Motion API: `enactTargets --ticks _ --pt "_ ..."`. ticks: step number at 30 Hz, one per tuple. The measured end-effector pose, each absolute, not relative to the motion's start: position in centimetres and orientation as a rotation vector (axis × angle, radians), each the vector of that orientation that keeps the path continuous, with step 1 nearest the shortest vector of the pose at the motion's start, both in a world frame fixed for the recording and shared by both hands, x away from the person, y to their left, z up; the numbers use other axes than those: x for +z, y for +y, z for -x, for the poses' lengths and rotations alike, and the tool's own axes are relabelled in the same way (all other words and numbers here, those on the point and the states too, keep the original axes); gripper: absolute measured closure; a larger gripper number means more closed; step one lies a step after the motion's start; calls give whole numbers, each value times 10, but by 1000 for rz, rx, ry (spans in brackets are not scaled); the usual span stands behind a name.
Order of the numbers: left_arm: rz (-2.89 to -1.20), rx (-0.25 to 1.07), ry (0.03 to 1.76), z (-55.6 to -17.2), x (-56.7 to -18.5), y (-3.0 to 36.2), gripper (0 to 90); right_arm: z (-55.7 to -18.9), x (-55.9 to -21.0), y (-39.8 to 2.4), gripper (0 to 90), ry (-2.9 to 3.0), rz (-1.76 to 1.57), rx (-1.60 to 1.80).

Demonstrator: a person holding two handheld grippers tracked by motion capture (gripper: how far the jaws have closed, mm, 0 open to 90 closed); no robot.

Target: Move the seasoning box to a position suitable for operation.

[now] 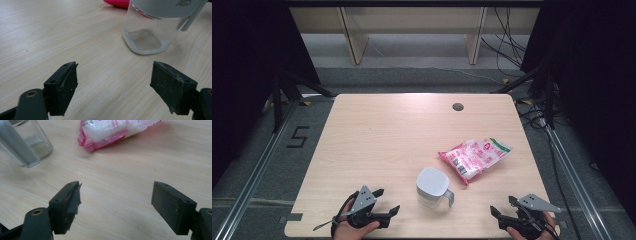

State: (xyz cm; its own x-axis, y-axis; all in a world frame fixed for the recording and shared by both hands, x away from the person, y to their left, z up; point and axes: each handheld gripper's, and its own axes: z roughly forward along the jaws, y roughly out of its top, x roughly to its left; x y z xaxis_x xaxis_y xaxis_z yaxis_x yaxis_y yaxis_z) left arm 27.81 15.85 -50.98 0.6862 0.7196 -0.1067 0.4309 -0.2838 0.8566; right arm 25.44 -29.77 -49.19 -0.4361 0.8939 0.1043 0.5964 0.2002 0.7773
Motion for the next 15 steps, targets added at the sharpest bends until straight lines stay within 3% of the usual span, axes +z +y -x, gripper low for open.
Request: enactTargets --ticks 3,6,7,8,10,11,12,15 --pt "-1885 348 890 -277 -510 156 267 -252 -491 -295 240 2099 -1457 1104" --pt "-1919 356 856 -276 -509 157 391 -252 -491 -296 240 2101 -1450 1134" --pt "-1901 351 848 -274 -509 155 391 -252 -491 -296 240 2101 -1450 1134" --pt "-1907 362 788 -272 -509 153 544 -252 -491 -297 240 2096 -1439 1135" --pt "-1910 363 773 -270 -509 152 572 -252 -490 -296 240 2098 -1456 1138" --pt "-1908 358 750 -269 -509 151 689 -253 -491 -296 240 2095 -1440 1128" --pt "-1877 334 737 -267 -509 148 740 -252 -490 -296 240 2102 -1457 1131" --pt "-1882 329 712 -267 -509 143 810 -255 -491 -299 240 2106 -1404 1105"
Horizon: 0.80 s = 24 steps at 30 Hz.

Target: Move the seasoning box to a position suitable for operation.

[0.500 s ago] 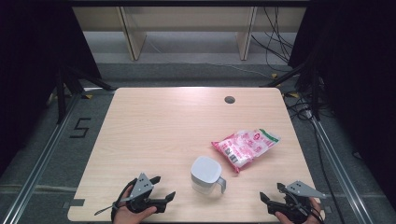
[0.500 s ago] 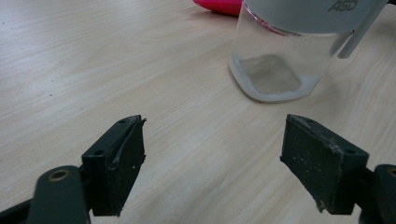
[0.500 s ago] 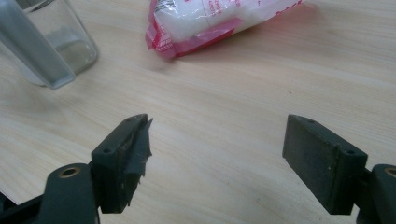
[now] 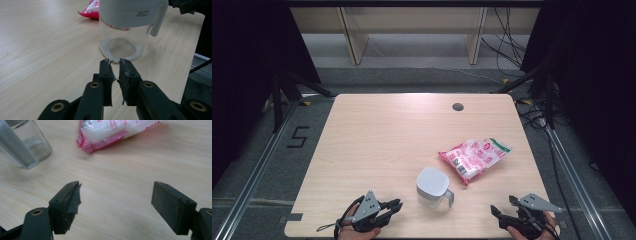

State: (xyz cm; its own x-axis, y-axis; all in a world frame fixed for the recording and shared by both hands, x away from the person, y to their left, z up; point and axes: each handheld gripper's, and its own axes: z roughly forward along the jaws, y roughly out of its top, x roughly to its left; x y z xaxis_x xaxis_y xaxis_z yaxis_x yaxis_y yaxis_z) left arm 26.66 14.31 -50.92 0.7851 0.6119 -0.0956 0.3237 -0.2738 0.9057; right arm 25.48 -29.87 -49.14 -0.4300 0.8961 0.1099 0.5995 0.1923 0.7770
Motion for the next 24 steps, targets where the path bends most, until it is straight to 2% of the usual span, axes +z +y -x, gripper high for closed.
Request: enactTargets --ticks 7,16,19,24 --pt "-1876 305 665 -263 -509 120 884 -253 -491 -296 235 2104 -1460 1105" --pt "-1932 262 565 -265 -505 86 891 -253 -491 -295 235 2103 -1473 1109" --pt "-1947 247 524 -262 -504 63 893 -254 -491 -296 236 2101 -1455 1109" --pt "-1975 300 500 -263 -502 38 893 -255 -489 -297 237 2087 -1387 1118"
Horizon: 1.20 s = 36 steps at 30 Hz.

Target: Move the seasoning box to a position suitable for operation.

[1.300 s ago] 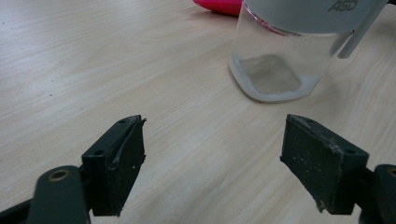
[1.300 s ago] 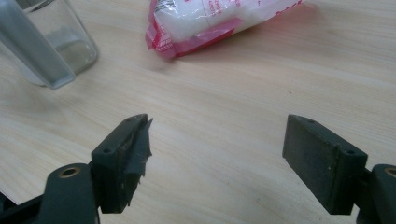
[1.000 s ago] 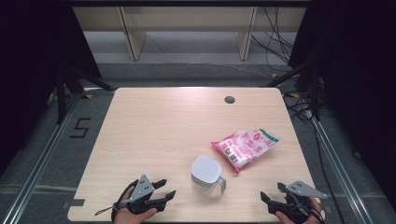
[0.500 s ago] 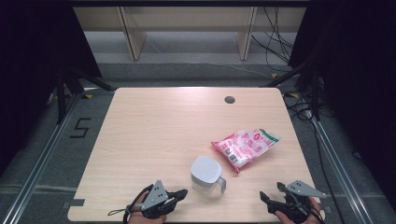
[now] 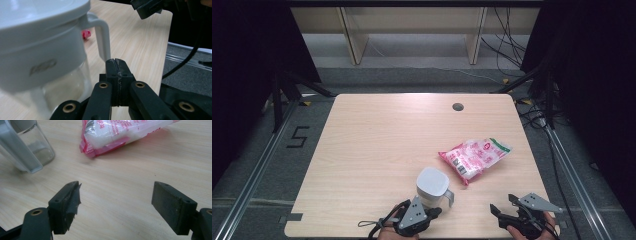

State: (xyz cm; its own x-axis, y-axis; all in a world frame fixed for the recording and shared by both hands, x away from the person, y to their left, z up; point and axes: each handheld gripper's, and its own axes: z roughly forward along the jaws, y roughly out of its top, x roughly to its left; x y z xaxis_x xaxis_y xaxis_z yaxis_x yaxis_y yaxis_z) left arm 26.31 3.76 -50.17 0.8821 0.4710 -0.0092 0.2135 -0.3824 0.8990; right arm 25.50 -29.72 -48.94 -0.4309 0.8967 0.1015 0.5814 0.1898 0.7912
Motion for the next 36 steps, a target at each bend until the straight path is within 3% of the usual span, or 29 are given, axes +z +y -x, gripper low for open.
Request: enactTargets --ticks 19,36 --pt "-1981 345 554 -277 -509 33 891 -253 -488 -295 240 2071 -1410 1169" --pt "-1962 406 670 -305 -508 94 886 -255 -489 -297 240 2068 -1386 1155"
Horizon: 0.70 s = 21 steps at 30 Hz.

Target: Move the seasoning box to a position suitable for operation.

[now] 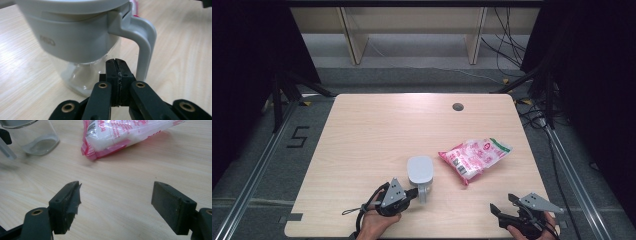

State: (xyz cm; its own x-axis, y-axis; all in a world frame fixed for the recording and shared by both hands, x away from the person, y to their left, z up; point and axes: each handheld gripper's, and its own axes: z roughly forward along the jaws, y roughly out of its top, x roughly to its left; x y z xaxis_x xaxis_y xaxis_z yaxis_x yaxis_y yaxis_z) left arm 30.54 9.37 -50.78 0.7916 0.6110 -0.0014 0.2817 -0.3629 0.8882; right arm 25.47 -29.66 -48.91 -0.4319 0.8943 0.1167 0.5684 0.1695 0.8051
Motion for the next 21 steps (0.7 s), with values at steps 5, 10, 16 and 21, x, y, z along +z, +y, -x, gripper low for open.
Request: enactTargets --ticks 5,10,16,21 --pt "-1948 436 704 -312 -507 107 876 -255 -489 -297 240 2075 -1387 1164" --pt "-1916 437 712 -307 -496 115 789 -254 -488 -298 240 2078 -1378 1183" --pt "-1918 501 693 -295 -481 122 642 -255 -489 -297 243 2085 -1349 1149" --pt "-1888 407 700 -287 -477 114 598 -254 -488 -298 242 2099 -1355 1154"
